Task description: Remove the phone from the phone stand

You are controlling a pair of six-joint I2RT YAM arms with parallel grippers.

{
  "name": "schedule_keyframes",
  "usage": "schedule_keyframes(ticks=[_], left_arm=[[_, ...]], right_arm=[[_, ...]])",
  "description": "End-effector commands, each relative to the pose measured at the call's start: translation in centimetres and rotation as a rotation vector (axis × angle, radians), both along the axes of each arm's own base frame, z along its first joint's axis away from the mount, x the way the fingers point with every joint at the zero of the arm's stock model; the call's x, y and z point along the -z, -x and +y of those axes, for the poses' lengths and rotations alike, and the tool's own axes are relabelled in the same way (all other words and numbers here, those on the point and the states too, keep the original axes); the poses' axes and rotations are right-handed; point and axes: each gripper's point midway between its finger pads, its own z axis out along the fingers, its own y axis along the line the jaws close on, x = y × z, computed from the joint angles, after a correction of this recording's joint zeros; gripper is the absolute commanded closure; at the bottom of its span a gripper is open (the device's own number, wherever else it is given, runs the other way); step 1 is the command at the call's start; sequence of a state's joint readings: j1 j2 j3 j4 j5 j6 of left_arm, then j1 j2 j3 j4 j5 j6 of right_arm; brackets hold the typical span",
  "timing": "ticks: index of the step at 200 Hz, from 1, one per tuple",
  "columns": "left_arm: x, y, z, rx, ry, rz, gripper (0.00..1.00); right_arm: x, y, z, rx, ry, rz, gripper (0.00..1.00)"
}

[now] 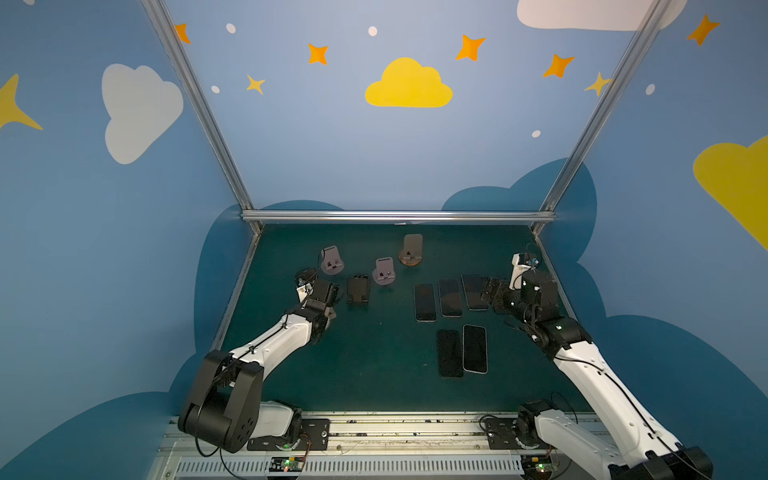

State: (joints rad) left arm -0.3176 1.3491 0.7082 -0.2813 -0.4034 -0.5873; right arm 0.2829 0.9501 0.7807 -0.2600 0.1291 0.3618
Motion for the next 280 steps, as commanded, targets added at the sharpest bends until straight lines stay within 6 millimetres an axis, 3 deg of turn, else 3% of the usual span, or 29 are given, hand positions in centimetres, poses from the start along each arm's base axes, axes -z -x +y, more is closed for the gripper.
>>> schedule_keyframes(ticks=[1,56,91,139,170,227,248,261,280], left_arm=[[-2.1,1.1,-1.9,0.069,0.014,-0.012,0.42],[-3.7,5.3,-7.5,0.253,0.089,-0.038,0.44],[-4.3,4.2,-12.6,0.359,0.098,-0.033,0.43],[-2.9,2.1,-16.9,0.386,0.107,0.032,0.43],[-2.0,1.7,-17.8,0.377,0.075,0.052,0.41],[-1.4,1.6,-17.8,0.369,0.038,0.089,0.27],[-4.2,1.8,-17.6,0.391,0.044,0.035,0.18],[-6.8,2.1,-17.1,0.409,0.059,-0.028,0.00],[-11.1,2.4,-15.6,0.405,0.061,-0.138,0.00]], right_arm=[[0.1,0.3,-0.3,0.003,0.009,0.004,0.08],[0.1,0.3,0.1,-0.016,-0.005,0.008,0.08],[-0.1,0.5,0.2,-0.019,-0.007,0.006,0.08],[-0.4,0.7,0.0,-0.015,-0.006,0.000,0.08],[-0.1,0.7,0.1,-0.019,-0.002,0.007,0.08],[0.0,0.6,0.2,-0.023,-0.005,0.008,0.08],[0.0,0.7,0.2,-0.025,-0.006,0.009,0.08],[-0.2,0.7,0.2,-0.026,-0.006,0.007,0.08],[-0.1,0.6,0.2,-0.024,-0.004,0.005,0.08]])
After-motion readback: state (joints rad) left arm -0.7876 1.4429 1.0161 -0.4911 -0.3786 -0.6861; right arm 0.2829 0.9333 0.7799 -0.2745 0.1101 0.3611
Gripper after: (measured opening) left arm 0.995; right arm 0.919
